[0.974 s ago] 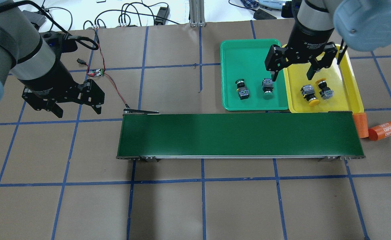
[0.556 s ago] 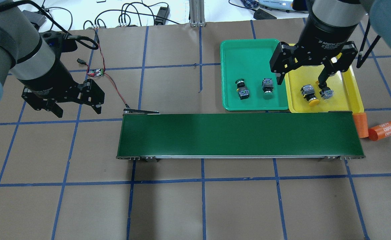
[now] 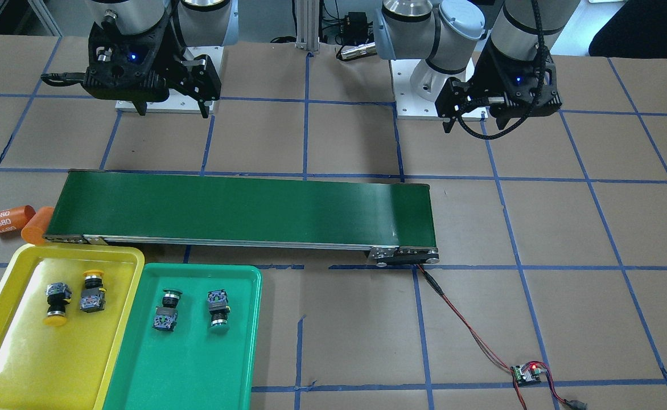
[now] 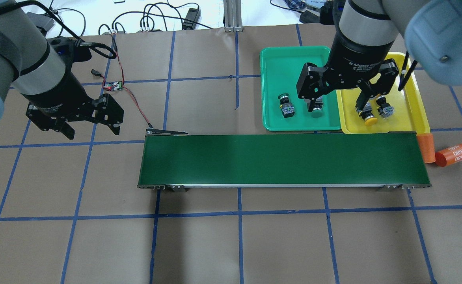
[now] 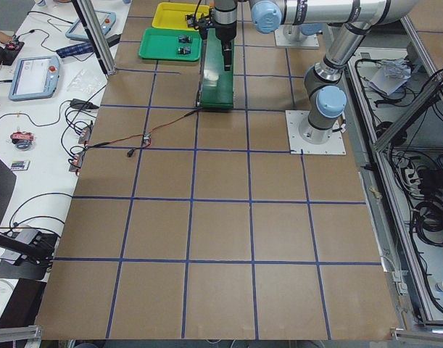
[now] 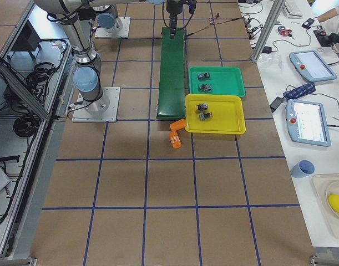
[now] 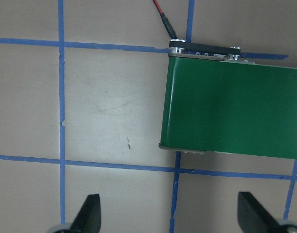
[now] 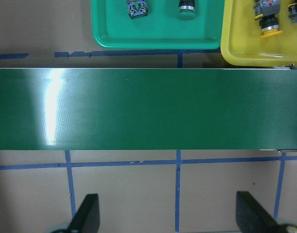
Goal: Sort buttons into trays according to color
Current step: 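Open the right gripper and lift it away from the trays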
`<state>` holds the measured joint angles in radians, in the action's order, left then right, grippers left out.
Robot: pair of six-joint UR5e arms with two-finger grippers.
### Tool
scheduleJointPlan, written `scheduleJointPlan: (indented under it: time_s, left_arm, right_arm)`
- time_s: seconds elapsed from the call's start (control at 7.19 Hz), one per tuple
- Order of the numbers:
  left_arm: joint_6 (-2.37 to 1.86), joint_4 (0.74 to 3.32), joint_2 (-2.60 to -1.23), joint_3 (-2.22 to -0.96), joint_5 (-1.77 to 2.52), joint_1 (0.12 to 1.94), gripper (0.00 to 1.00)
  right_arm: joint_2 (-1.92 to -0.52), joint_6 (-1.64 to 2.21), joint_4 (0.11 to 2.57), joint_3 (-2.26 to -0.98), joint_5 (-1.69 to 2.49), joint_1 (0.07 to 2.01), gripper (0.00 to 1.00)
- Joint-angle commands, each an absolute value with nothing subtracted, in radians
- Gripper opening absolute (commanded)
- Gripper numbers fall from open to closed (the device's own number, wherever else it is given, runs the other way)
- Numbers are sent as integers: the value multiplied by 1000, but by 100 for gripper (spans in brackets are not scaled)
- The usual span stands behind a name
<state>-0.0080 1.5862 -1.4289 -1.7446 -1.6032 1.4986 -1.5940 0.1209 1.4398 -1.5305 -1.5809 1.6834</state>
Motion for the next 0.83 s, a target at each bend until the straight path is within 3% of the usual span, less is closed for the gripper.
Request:
scheduleJointPlan:
  time_s: [0.0,0.7]
  left_arm:
    - [-14,1585,-1433,-1744,-1603,1499,100]
    - [-18,1585,-1433,-1743,-1601,1499,100]
  right_arm:
    - [-1591,95,1474,-1529,-1606,1680,100]
    - [-1591,97,1476,-1531,-1608,1678,100]
